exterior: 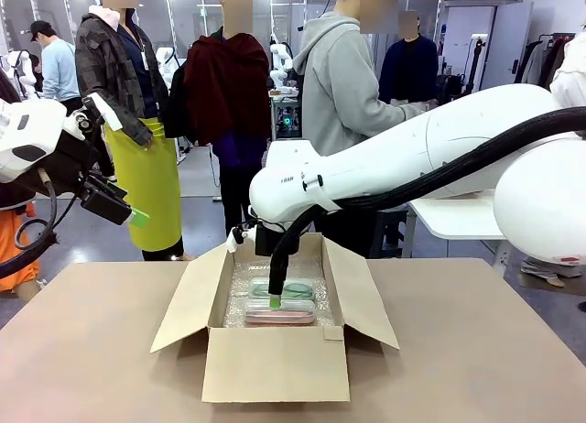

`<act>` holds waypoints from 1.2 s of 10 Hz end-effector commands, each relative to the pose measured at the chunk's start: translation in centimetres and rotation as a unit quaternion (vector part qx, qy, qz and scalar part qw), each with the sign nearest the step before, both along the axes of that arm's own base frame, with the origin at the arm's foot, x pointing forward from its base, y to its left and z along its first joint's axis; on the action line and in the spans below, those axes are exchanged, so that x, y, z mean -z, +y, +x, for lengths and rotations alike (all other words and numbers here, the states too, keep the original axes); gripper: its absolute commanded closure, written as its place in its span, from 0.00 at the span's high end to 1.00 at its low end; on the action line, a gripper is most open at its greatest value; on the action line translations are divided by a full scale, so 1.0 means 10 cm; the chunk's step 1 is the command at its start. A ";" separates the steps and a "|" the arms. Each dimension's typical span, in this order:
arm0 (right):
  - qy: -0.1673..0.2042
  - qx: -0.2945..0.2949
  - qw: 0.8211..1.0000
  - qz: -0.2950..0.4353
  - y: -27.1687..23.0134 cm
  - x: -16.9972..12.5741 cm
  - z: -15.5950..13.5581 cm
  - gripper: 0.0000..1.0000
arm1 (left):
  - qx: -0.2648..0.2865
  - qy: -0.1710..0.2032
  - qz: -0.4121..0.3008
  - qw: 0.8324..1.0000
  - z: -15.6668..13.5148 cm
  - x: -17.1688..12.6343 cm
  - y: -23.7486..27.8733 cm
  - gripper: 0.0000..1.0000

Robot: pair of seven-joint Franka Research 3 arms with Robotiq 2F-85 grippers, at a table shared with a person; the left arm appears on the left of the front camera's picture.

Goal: Pack the glasses set securely to prepare it for shipping.
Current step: Put the Glasses case from the right side of the table into the Package Box, then position the Package Box on the left side of the table.

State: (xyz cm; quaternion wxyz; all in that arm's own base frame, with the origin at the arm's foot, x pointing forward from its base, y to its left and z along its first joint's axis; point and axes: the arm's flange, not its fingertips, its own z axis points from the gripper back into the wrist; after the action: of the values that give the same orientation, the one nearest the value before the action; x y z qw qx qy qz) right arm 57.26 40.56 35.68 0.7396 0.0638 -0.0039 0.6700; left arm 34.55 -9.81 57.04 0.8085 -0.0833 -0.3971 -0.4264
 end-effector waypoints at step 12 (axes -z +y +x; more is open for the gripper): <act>0.000 -0.003 1.000 -0.003 0.02 -0.01 -0.01 1.00 | 0.000 -0.004 0.001 1.000 0.00 -0.01 0.02 1.00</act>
State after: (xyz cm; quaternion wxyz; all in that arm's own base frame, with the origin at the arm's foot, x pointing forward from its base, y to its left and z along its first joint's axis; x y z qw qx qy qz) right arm 57.25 40.57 35.63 0.7396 0.0640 -0.0035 0.6700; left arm 34.55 -9.81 57.04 0.8085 -0.0833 -0.3971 -0.4264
